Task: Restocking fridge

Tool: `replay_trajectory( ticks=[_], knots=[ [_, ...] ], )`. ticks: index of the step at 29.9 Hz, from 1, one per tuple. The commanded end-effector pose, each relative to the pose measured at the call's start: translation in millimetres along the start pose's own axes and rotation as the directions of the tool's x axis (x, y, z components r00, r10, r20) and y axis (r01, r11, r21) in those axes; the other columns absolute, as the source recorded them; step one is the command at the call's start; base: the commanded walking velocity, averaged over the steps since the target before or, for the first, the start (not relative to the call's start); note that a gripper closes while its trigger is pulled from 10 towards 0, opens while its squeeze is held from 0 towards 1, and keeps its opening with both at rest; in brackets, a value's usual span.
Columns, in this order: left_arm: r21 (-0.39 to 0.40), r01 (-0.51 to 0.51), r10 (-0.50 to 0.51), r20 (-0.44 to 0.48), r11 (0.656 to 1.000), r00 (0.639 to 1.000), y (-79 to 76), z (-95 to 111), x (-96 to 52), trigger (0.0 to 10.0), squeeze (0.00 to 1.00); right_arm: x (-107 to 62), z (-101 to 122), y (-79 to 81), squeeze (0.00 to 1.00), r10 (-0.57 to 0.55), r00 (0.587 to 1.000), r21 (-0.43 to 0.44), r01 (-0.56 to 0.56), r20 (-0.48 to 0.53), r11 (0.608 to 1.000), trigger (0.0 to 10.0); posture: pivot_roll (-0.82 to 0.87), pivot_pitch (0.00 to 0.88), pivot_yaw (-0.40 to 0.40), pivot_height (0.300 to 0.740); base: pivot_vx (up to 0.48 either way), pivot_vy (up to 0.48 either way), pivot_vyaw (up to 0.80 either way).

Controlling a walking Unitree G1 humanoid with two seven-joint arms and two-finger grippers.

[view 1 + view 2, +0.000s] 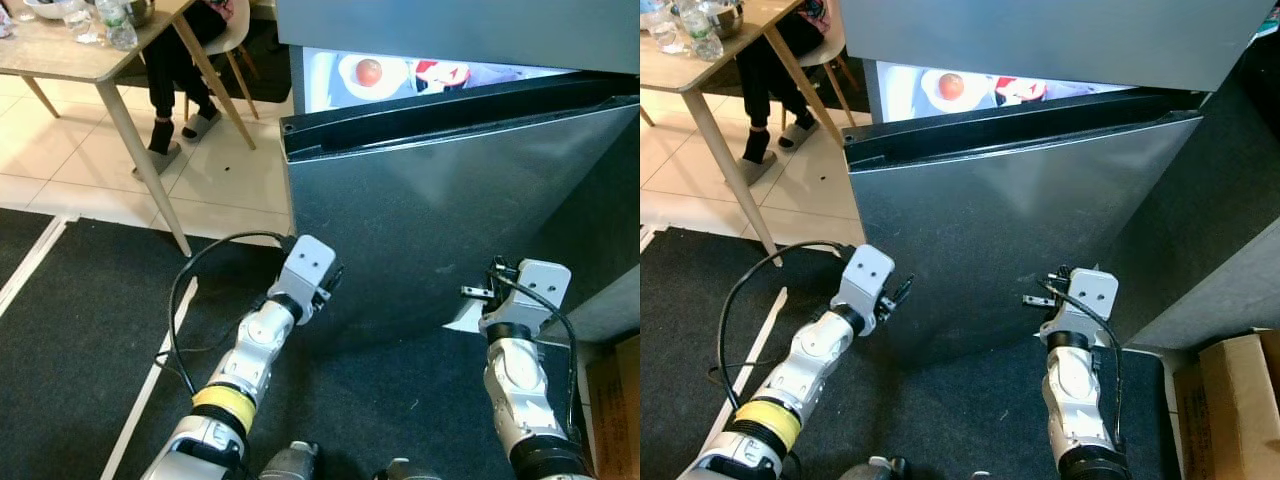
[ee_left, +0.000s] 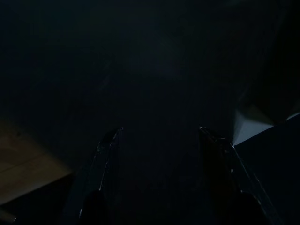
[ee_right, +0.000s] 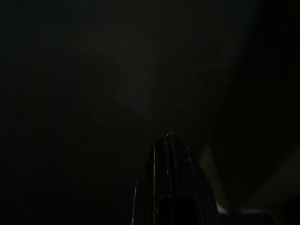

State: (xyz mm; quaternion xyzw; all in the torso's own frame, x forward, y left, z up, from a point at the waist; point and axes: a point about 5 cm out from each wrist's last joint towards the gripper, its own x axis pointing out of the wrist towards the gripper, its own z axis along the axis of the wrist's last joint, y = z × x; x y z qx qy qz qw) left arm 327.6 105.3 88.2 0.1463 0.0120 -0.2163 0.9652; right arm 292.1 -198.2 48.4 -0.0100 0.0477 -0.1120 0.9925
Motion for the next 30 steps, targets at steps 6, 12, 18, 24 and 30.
replay_trajectory(
  ticks=[6,12,18,24,30],
  knots=[
    [0.032,0.002,-0.002,0.007,0.999,1.0,1.4,2,-2.2,10.0,0.0,-38.7,-76,-33.1,0.0,-0.092,0.935,-0.224,0.014,-0.343,0.975,10.0,-0.08,0.162,-0.011,0.74,0.43,0.0,0.0],
    [0.033,0.011,-0.012,0.024,0.999,1.0,-2.1,5,-2.5,10.0,0.0,-75.5,-113,-55.1,0.0,-0.161,0.85,-0.322,-0.011,-0.502,0.947,10.0,-0.08,0.162,-0.011,0.74,0.431,0.0,0.0],
    [0.035,0.023,-0.024,0.031,0.999,0.999,-4.0,6,-3.8,10.0,0.0,-97.9,-128,-67.3,0.0,-0.181,0.81,-0.348,-0.03,-0.558,0.937,10.0,-0.09,0.162,-0.008,0.74,0.408,0.0,0.0],
    [0.034,0.024,-0.025,0.027,0.999,0.999,-4.4,6,-4.4,10.0,0.0,-99.4,-130,-68.7,0.0,-0.181,0.806,-0.36,-0.042,-0.563,0.932,10.0,-0.09,0.158,-0.008,0.74,0.315,0.0,0.0],
    [0.027,0.017,-0.018,0.025,0.999,1.0,-3.2,5,-4.5,10.0,0.0,-96.8,-128,-64.6,0.0,-0.168,0.816,-0.355,-0.048,-0.554,0.934,10.0,-0.09,0.156,-0.007,0.74,0.341,0.0,0.0]
  ],
)
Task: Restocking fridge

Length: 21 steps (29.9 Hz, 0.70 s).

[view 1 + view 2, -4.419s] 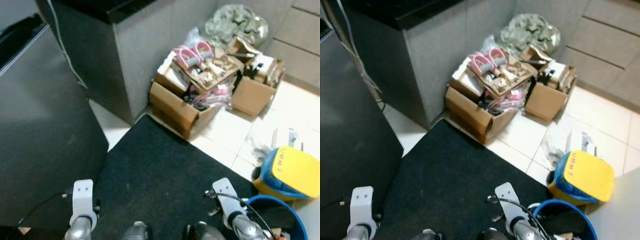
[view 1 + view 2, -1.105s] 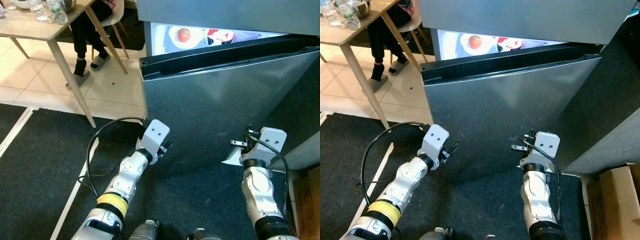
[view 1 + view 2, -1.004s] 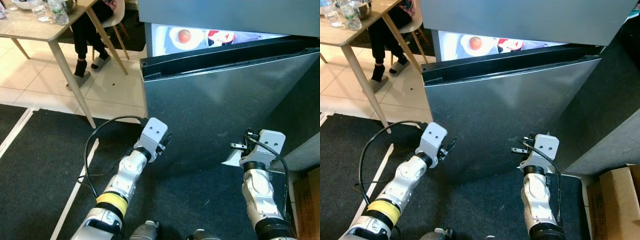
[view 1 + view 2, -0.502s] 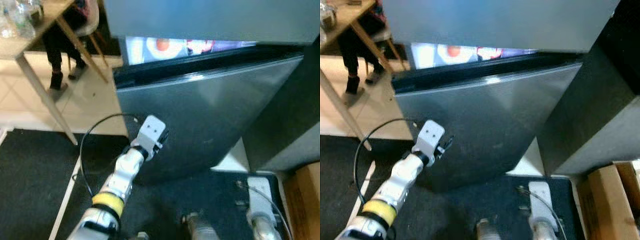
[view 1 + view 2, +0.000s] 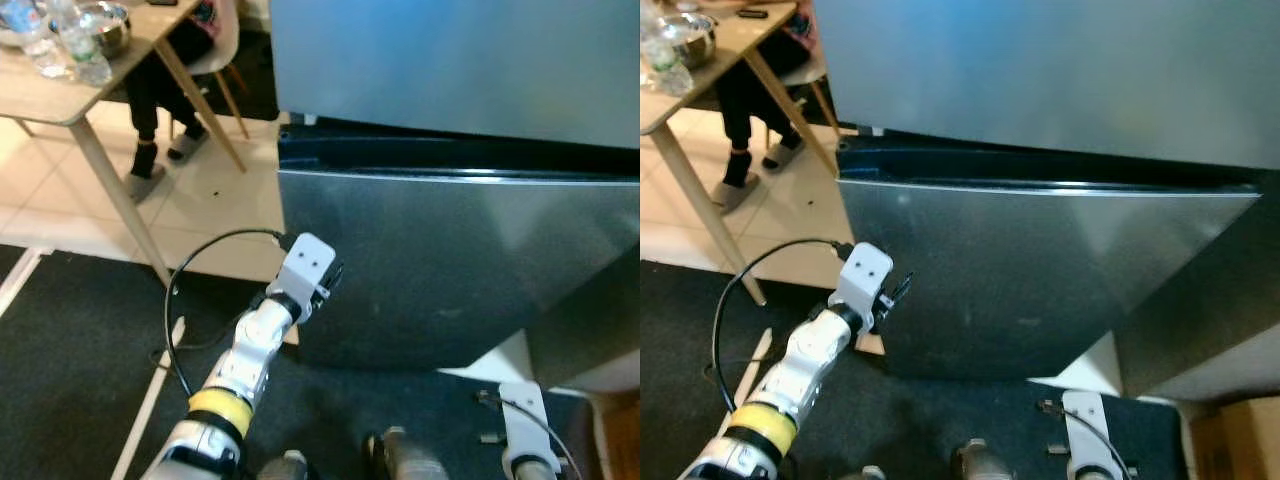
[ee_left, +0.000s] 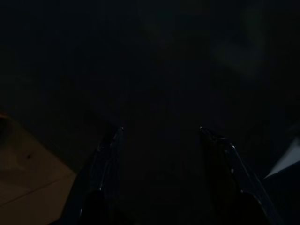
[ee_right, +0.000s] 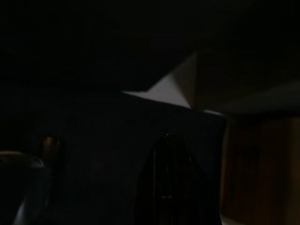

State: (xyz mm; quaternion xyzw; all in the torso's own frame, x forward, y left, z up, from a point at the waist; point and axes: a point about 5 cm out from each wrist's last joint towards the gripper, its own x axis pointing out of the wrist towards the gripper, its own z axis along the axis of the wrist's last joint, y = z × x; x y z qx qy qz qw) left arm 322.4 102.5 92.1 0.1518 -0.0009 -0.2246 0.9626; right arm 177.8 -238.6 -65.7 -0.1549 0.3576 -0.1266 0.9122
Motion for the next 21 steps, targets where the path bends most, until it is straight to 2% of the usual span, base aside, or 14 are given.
replay_trajectory(
  ticks=[1,6,10,13,15,16,17,19,20,21],
  knots=[
    [0.009,0.004,-0.004,0.0,1.0,1.0,0.6,1,-0.6,10.0,0.0,-1.9,-6,-1.1,0.0,-0.006,1.0,0.001,0.006,-0.013,1.0,10.0,-0.09,0.156,-0.007,0.74,0.356,0.0,0.0],
    [0.003,0.0,0.0,0.002,1.0,1.0,0.7,1,-0.9,10.0,0.0,-1.7,-5,-0.3,0.0,-0.004,1.0,0.0,0.004,-0.008,1.0,10.0,-0.08,0.155,-0.007,0.74,0.344,0.0,0.0],
    [-0.012,0.012,-0.012,-0.001,1.0,1.0,-1.3,0,-3.0,10.0,0.0,-2.0,-7,-0.3,0.0,-0.003,1.0,-0.004,0.003,-0.011,1.0,10.0,-0.09,0.157,-0.006,0.74,0.0,0.0,0.0],
    [-0.023,0.091,-0.092,-0.063,0.996,0.994,-13.4,-17,-14.2,10.0,0.0,-3.6,-11,-1.4,0.0,-0.003,1.0,-0.01,0.003,-0.024,1.0,10.0,-0.08,0.158,-0.005,0.74,0.0,0.0,0.0],
    [-0.023,0.091,-0.092,-0.063,0.996,0.994,-13.4,-17,-14.2,10.0,0.0,-3.6,-11,-1.4,0.0,-0.003,1.0,-0.01,0.003,-0.024,1.0,10.0,-0.08,0.158,-0.005,0.74,0.0,0.0,0.0],
    [-0.035,0.123,-0.127,-0.169,0.992,0.977,-23.2,-47,-31.5,10.0,0.0,-5.2,-16,-1.8,0.0,0.0,0.999,-0.016,-0.001,-0.037,1.0,10.0,-0.08,0.161,-0.003,0.74,0.0,0.0,0.0],
    [-0.035,0.123,-0.127,-0.169,0.992,0.977,-23.2,-47,-31.5,10.0,0.0,-5.2,-16,-1.8,0.0,0.0,0.999,-0.016,-0.001,-0.037,1.0,10.0,-0.08,0.161,-0.003,0.74,0.0,0.0,0.0],
    [-0.059,0.118,-0.13,-0.273,0.991,0.953,-28.8,-75,-49.4,10.0,0.0,-6.3,-18,-1.1,0.0,0.006,0.999,-0.017,-0.006,-0.043,1.0,10.0,-0.08,0.162,-0.003,0.74,0.0,0.0,0.0],
    [-0.059,0.118,-0.13,-0.273,0.991,0.953,-28.8,-75,-49.4,10.0,0.0,-6.3,-18,-1.1,0.0,0.006,0.999,-0.017,-0.006,-0.043,1.0,10.0,-0.08,0.162,-0.003,0.74,0.0,0.0,0.0],
    [-0.093,0.066,-0.098,-0.394,0.993,0.914,-29.6,-104,-69.8,10.0,0.0,-7.3,-18,2.6,0.0,0.025,0.999,-0.01,-0.025,-0.032,1.0,10.0,-0.08,0.164,-0.003,0.74,0.0,0.0,0.0]
  ],
)
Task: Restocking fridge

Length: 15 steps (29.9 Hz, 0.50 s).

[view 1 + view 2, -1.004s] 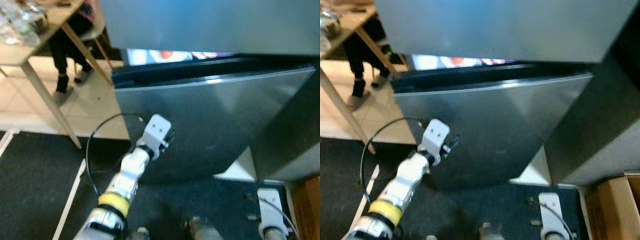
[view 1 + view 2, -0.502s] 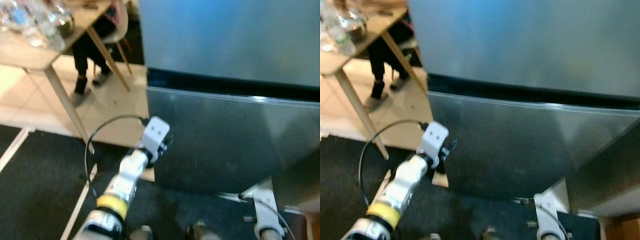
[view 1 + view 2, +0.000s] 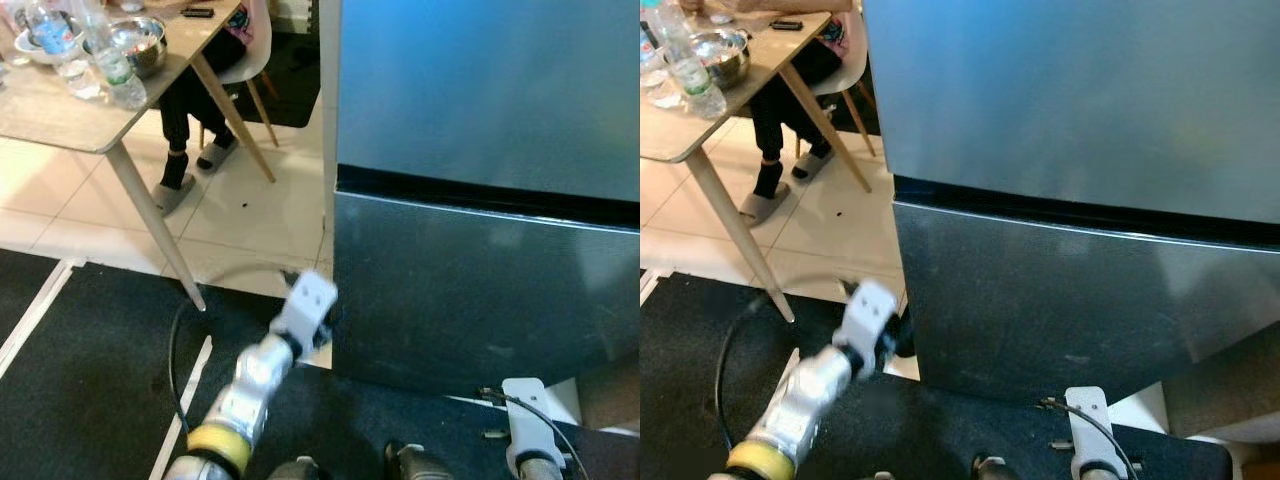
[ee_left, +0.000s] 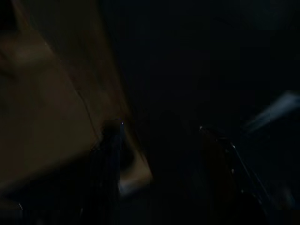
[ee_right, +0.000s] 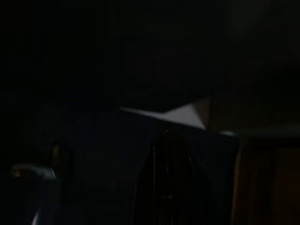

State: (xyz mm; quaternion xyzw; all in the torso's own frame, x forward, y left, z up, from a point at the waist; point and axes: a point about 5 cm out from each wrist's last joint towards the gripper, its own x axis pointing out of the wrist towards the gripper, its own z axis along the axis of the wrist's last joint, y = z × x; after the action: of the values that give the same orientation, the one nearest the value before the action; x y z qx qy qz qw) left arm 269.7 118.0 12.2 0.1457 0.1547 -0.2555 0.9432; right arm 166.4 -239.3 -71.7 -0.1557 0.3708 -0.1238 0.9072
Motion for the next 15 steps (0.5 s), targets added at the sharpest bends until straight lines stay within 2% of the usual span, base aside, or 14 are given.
replay_trajectory(
  ticks=[1,2,4,5,6,8,9,10,12,13,14,15],
  knots=[
    [-0.012,-0.035,0.033,-0.119,0.999,0.992,3.6,-31,-13.1,10.0,0.0,-2.9,-6,2.4,0.0,0.018,1.0,-0.002,-0.018,-0.006,1.0,10.0,-0.08,0.164,-0.003,0.74,0.0,0.0,0.0],
    [-0.045,-0.093,0.08,-0.231,0.995,0.97,6.0,-59,-27.1,10.0,0.0,-3.5,-2,8.5,0.0,0.053,0.998,-0.008,-0.052,0.022,0.999,10.0,-0.08,0.165,-0.004,0.74,0.0,0.0,0.0],
    [-0.07,-0.156,0.128,-0.297,0.985,0.946,11.0,-75,-37.5,10.0,0.0,-3.6,2,13.0,0.0,0.077,0.996,-0.027,-0.076,0.048,0.997,10.0,-0.09,0.165,-0.004,0.74,0.0,0.0,0.0],
    [-0.07,-0.156,0.128,-0.297,0.985,0.946,11.0,-75,-37.5,10.0,0.0,-3.6,2,13.0,0.0,0.077,0.996,-0.027,-0.076,0.048,0.997,10.0,-0.09,0.165,-0.004,0.74,0.0,0.0,0.0],
    [-0.094,-0.2,0.158,-0.334,0.975,0.929,14.6,-83,-43.6,10.0,0.0,-3.4,5,15.4,0.0,0.092,0.994,-0.035,-0.09,0.064,0.995,10.0,-0.08,0.166,-0.005,0.74,0.0,0.0,0.0],
    [-0.114,-0.296,0.22,-0.435,0.948,0.873,22.6,-104,-62.1,10.0,0.0,-2.5,13,21.3,0.0,0.13,0.986,-0.053,-0.125,0.102,0.991,10.0,-0.08,0.165,-0.008,0.74,0.0,0.0,0.0],
    [-0.114,-0.296,0.22,-0.435,0.948,0.873,22.6,-104,-62.1,10.0,0.0,-2.5,13,21.3,0.0,0.13,0.986,-0.053,-0.125,0.102,0.991,10.0,-0.08,0.165,-0.008,0.74,0.0,0.0,0.0],
    [-0.112,-0.331,0.241,-0.479,0.937,0.844,25.1,-114,-71.0,10.0,0.0,-2.2,17,24.0,0.0,0.148,0.982,-0.058,-0.142,0.116,0.988,10.0,-0.08,0.165,-0.008,0.74,0.0,0.0,0.0],
    [-0.082,-0.372,0.264,-0.568,0.925,0.78,26.4,-135,-93.3,10.0,0.0,-3.6,19,36.1,0.0,0.245,0.963,-0.12,-0.232,0.108,0.965,10.0,-0.08,0.163,-0.01,0.74,0.0,0.0,0.0],
    [-0.082,-0.372,0.264,-0.568,0.925,0.78,26.4,-135,-93.3,10.0,0.0,-3.6,19,36.1,0.0,0.245,0.963,-0.12,-0.232,0.108,0.965,10.0,-0.08,0.163,-0.01,0.74,0.0,0.0,0.0],
    [-0.069,-0.377,0.267,-0.591,0.924,0.762,26.2,-140,-99.7,10.0,0.0,-4.5,18,40.2,0.0,0.281,0.955,-0.146,-0.266,0.095,0.953,10.0,-0.08,0.163,-0.01,0.74,0.0,0.0,0.0],
    [-0.054,-0.376,0.265,-0.617,0.925,0.741,24.6,-147,-107.2,10.0,0.0,-7.9,11,47.9,0.0,0.344,0.937,-0.221,-0.325,0.054,0.92,10.0,-0.08,0.162,-0.011,0.74,0.0,0.0,0.0]
  ],
)
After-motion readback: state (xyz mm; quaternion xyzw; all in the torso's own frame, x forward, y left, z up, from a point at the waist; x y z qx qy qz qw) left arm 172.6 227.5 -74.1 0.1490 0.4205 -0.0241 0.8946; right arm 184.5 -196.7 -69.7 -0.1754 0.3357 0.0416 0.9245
